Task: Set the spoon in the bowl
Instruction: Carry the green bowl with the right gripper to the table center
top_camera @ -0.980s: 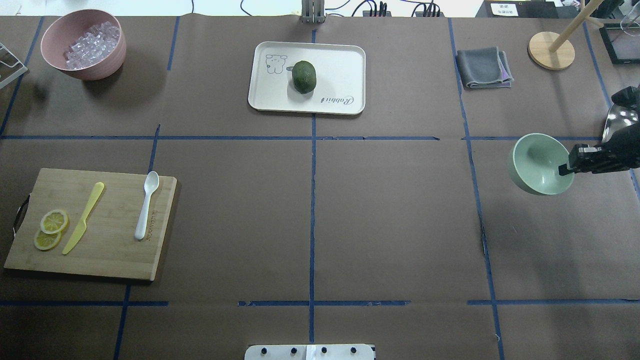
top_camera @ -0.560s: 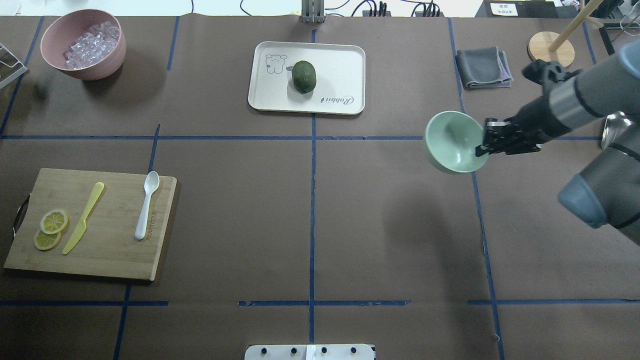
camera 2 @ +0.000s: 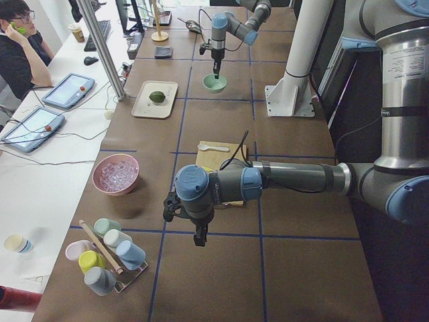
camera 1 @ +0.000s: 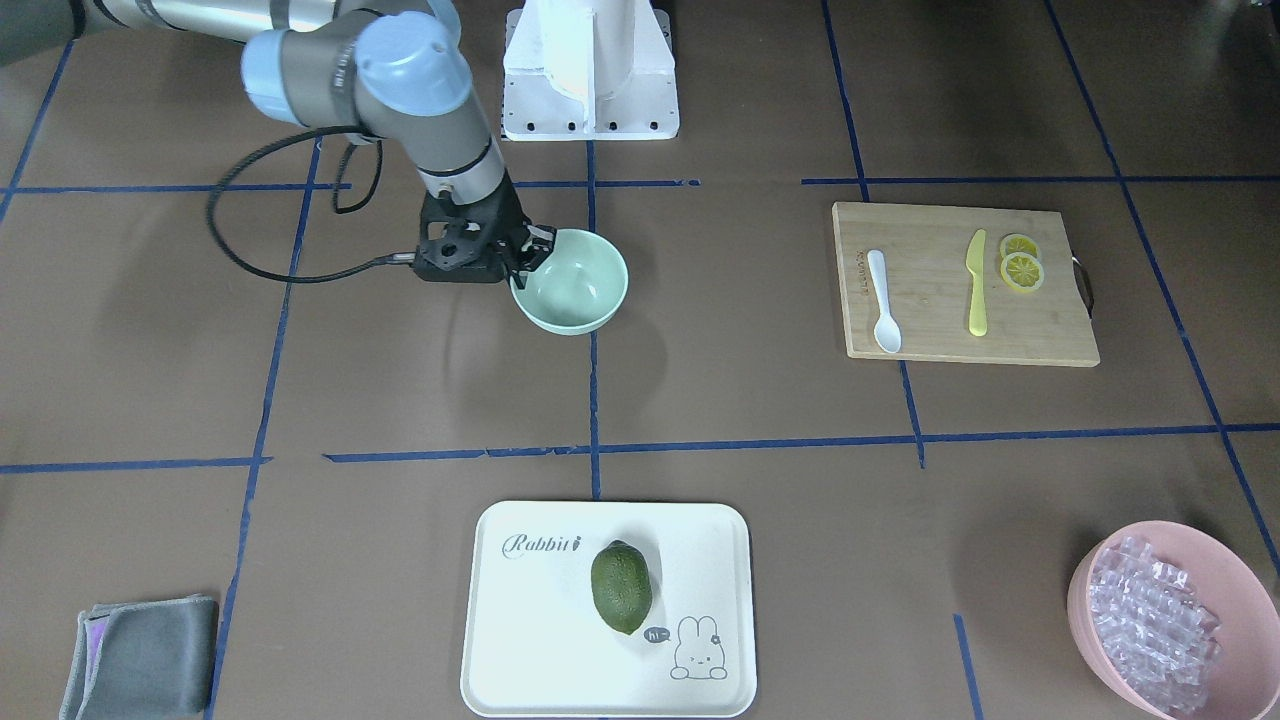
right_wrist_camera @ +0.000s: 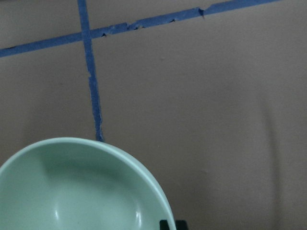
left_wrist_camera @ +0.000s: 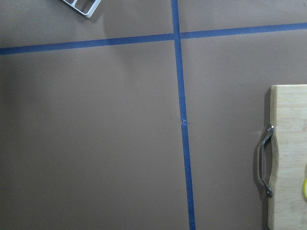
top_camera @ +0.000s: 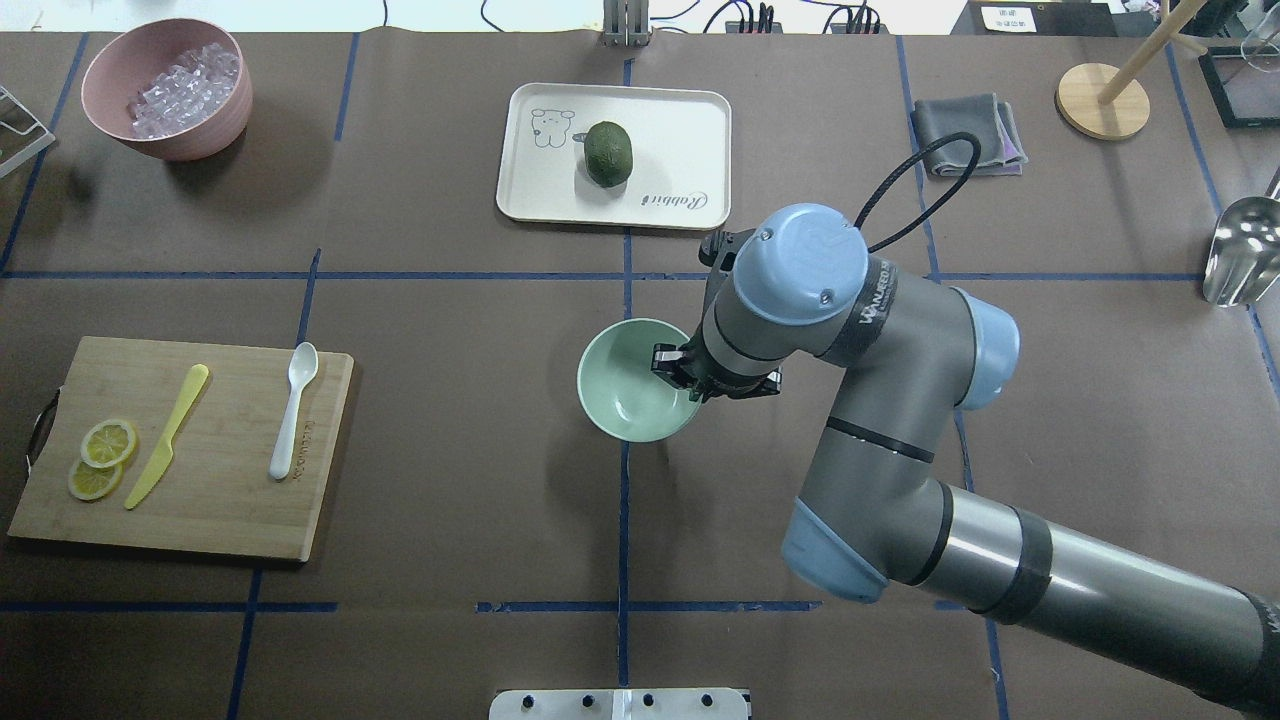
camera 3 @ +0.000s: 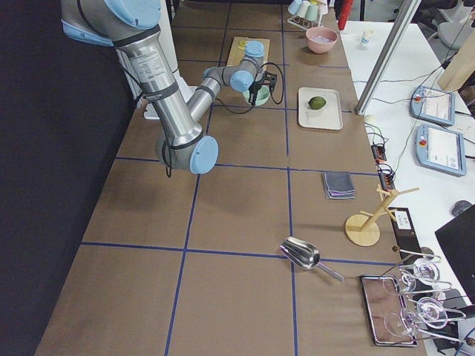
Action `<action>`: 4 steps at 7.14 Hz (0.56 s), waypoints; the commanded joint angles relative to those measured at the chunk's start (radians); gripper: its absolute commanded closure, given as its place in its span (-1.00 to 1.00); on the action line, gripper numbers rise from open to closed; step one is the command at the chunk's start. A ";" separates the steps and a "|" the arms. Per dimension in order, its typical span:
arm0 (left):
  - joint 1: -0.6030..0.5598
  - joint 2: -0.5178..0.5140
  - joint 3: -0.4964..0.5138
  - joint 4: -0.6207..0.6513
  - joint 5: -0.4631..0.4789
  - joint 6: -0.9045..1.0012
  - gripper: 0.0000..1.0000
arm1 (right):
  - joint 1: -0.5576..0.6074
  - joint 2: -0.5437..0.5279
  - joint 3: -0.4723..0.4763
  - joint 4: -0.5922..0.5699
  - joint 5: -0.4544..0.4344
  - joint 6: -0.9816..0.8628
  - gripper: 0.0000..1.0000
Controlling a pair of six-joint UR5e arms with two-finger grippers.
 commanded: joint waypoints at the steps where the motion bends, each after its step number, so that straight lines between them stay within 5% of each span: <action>1: 0.001 0.000 0.000 0.000 0.000 0.000 -1.00 | -0.024 0.069 -0.091 0.004 -0.025 0.009 0.99; 4: 0.001 0.000 -0.001 0.000 0.000 0.000 -1.00 | -0.032 0.060 -0.092 0.004 -0.025 0.008 0.75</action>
